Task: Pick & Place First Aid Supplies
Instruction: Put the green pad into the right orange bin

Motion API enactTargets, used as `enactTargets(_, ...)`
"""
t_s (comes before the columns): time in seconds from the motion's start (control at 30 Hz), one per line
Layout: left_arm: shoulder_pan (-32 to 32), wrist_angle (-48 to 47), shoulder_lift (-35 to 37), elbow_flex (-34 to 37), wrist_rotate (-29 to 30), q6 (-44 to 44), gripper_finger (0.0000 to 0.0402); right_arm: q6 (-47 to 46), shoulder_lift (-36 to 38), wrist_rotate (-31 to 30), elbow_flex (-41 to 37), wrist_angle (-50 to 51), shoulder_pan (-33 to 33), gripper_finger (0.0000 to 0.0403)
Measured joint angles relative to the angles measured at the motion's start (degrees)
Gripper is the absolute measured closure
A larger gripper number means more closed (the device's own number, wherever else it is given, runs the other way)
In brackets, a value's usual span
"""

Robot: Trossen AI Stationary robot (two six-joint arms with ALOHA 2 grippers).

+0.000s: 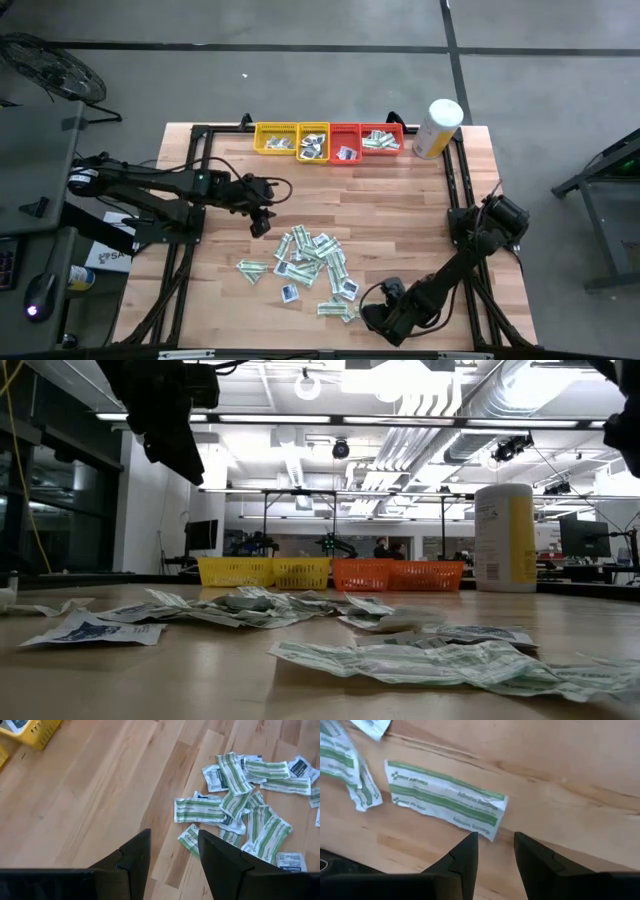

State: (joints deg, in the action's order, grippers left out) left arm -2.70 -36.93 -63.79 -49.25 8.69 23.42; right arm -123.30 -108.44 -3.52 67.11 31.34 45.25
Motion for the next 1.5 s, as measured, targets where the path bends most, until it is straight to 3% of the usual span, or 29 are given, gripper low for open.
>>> enactTargets(1.5,0.04,-0.26,-0.04,-0.02,0.96,-0.63,0.0239,5.02,-2.78,-4.60,-0.09,-6.28,-3.15,0.0292)
